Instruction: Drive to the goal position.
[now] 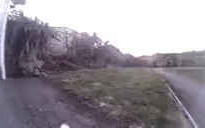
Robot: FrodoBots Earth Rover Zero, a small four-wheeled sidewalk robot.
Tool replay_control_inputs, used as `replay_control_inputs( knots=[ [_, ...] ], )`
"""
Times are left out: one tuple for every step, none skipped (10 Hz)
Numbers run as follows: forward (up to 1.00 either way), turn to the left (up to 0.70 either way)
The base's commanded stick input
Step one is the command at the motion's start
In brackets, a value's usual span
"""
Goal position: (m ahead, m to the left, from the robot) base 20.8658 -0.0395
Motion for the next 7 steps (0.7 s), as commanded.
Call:
replay_control_inputs(
  knots=[
    [0.0,-0.7],
    [0.0,-0.7],
    [0.0,-0.7],
    [0.0,-0.7],
    [0.0,-0.7],
    [0.0,-0.7],
    [0.0,-0.7]
  ],
)
